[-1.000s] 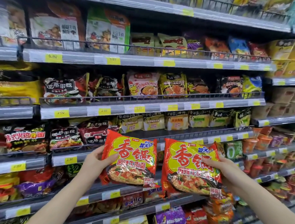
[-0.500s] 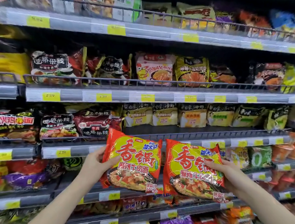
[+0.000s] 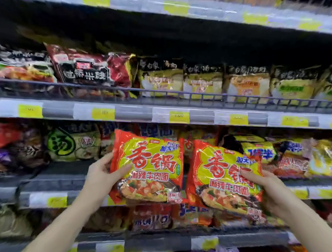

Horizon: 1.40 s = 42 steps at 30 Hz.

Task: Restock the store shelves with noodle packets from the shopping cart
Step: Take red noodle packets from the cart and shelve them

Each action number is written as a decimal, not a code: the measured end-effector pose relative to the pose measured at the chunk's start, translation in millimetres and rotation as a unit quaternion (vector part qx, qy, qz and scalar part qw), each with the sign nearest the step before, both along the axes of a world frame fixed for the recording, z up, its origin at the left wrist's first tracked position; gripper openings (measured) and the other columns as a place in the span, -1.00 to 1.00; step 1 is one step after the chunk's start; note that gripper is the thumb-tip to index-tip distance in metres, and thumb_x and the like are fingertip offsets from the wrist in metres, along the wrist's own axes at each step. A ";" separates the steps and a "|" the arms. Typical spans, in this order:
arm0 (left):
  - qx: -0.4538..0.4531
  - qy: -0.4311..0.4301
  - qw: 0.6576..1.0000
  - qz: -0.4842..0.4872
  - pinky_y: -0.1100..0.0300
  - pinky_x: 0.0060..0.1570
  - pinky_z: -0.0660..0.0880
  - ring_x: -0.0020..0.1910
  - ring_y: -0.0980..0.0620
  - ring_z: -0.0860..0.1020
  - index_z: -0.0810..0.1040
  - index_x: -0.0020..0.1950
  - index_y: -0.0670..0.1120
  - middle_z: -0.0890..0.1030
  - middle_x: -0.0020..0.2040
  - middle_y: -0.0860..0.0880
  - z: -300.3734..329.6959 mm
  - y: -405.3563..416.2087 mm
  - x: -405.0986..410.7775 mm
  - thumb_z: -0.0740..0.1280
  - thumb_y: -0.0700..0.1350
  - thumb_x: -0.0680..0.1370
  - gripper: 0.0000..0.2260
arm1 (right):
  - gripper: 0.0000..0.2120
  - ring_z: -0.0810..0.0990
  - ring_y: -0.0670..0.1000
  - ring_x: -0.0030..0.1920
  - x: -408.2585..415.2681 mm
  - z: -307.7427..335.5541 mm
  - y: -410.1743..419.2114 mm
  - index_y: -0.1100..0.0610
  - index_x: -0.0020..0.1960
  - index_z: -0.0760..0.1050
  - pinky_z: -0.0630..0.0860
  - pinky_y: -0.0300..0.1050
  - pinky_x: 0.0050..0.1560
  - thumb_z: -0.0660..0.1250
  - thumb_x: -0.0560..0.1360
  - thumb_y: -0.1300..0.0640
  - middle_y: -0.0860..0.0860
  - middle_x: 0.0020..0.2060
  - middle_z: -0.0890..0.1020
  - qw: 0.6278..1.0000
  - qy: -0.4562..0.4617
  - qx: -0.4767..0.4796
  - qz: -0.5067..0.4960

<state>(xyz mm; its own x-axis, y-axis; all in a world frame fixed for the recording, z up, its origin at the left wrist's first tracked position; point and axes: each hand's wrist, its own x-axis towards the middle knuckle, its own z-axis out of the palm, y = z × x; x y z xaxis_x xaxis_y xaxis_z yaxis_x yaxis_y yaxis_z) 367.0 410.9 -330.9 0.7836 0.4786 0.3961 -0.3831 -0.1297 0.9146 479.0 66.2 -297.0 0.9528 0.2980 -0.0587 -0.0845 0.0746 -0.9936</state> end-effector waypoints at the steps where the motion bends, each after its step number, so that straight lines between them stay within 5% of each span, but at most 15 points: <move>1: 0.001 -0.006 1.000 0.000 0.15 -0.24 0.59 -0.15 0.00 0.65 0.65 -0.10 0.10 0.71 -0.15 0.05 -4.5 4.2 6.5 0.54 0.05 0.20 -0.70 | -0.72 0.70 0.01 -0.36 8.2 -3.3 2.1 0.24 0.01 0.54 0.57 -0.08 -0.30 0.45 0.32 0.22 0.08 -0.28 0.73 1.000 -0.016 0.011 -0.005; 6: 0.031 -0.059 0.998 0.018 0.02 -0.10 0.57 -0.16 0.03 0.63 0.65 -0.02 0.11 0.70 -0.10 0.06 -14.5 19.7 32.9 0.57 0.14 0.12 -0.55 | 0.01 0.70 0.01 -0.37 43.4 -10.7 10.9 0.20 0.06 0.53 0.61 -0.08 -0.42 0.66 -0.36 -0.08 0.05 -0.30 0.72 0.993 -0.100 0.055 -0.031; 8: 0.043 -0.080 0.995 0.030 -0.01 -0.07 0.55 -0.17 0.01 0.61 0.64 0.01 0.06 0.70 -0.11 0.06 -20.7 24.9 40.7 0.57 0.13 0.19 -0.56 | -0.11 0.70 0.00 -0.32 52.9 -11.2 16.0 0.20 0.06 0.56 0.65 -0.03 -0.31 0.65 -0.23 -0.05 0.04 -0.26 0.73 0.985 -0.153 0.066 -0.037; 11: 0.059 -0.109 0.992 0.029 0.07 -0.17 0.56 -0.23 0.08 0.62 0.65 -0.09 0.10 0.70 -0.16 0.09 -27.9 28.2 46.1 0.49 -0.06 0.33 -0.81 | -0.70 0.68 -0.12 -0.36 60.5 -10.9 27.6 0.15 -0.06 0.57 0.61 -0.22 -0.34 0.53 0.24 0.18 -0.07 -0.36 0.71 0.969 -0.235 0.067 -0.044; 13: 0.065 -0.118 0.990 0.036 0.12 -0.23 0.56 -0.22 0.07 0.63 0.65 -0.10 0.14 0.70 -0.15 0.08 -34.0 27.9 47.7 0.48 -0.05 0.33 -0.82 | -0.82 0.64 -0.22 -0.39 66.0 -12.6 36.6 0.12 -0.02 0.57 0.58 -0.32 -0.35 0.44 0.40 0.26 -0.12 -0.39 0.69 0.952 -0.297 0.014 -0.075; 15: 0.057 -0.125 0.990 0.034 0.13 -0.22 0.57 -0.15 0.05 0.65 0.64 -0.08 0.11 0.70 -0.12 0.08 -39.4 26.8 48.8 0.45 -0.05 0.34 -0.82 | -0.80 0.60 -0.29 -0.41 73.9 -15.5 45.2 0.09 0.02 0.56 0.54 -0.41 -0.35 0.44 0.41 0.25 -0.11 -0.30 0.67 0.933 -0.343 -0.053 -0.097; 21: 0.041 -0.126 0.991 0.000 0.06 -0.17 0.61 -0.03 -0.02 0.66 0.63 -0.02 0.11 0.69 -0.01 0.01 -44.7 21.4 51.2 0.47 -0.01 0.29 -0.73 | -0.78 0.64 -0.09 -0.28 93.9 -23.2 64.6 0.10 0.05 0.53 0.57 -0.20 -0.22 0.45 0.43 0.17 0.07 -0.13 0.66 0.924 -0.335 -0.155 -0.097; 25: 0.050 -0.131 0.990 0.004 0.07 -0.14 0.61 0.00 -0.01 0.65 0.60 0.04 0.09 0.69 0.00 0.02 -45.5 22.3 51.5 0.45 -0.05 0.34 -0.73 | -0.66 0.66 0.10 -0.07 101.0 -21.2 72.3 0.16 0.18 0.49 0.58 0.01 0.03 0.44 0.44 0.14 0.14 0.01 0.65 0.937 -0.296 -0.172 -0.071; 35: 0.051 -0.123 0.991 0.011 -0.05 -0.05 0.58 -0.01 -0.02 0.65 0.60 0.02 0.10 0.69 -0.01 0.03 -45.5 20.3 49.7 0.43 -0.06 0.35 -0.75 | -0.62 0.57 0.17 0.08 115.8 -31.2 90.9 0.22 0.30 0.40 0.50 0.03 0.12 0.35 0.51 0.23 0.19 0.19 0.57 0.957 -0.207 -0.188 -0.077; 39: 0.048 -0.116 0.992 0.009 -0.06 -0.06 0.60 -0.02 -0.03 0.66 0.60 0.00 0.11 0.69 -0.02 0.03 -45.8 19.4 49.9 0.43 -0.07 0.36 -0.77 | -0.58 0.51 0.22 0.21 124.4 -29.7 100.1 0.29 0.32 0.36 0.38 -0.09 0.00 0.35 0.52 0.16 0.22 0.22 0.53 0.917 -0.246 -0.286 -0.128; 42: 0.048 -0.113 0.992 0.011 -0.06 -0.07 0.59 -0.02 -0.03 0.66 0.59 0.03 0.09 0.69 -0.01 0.02 -45.8 19.6 50.0 0.42 -0.08 0.37 -0.75 | -0.50 0.55 0.23 0.05 125.9 -27.7 108.5 0.34 0.28 0.32 0.42 -0.06 -0.12 0.40 0.48 0.11 0.27 0.17 0.53 0.833 -0.299 -0.420 -0.200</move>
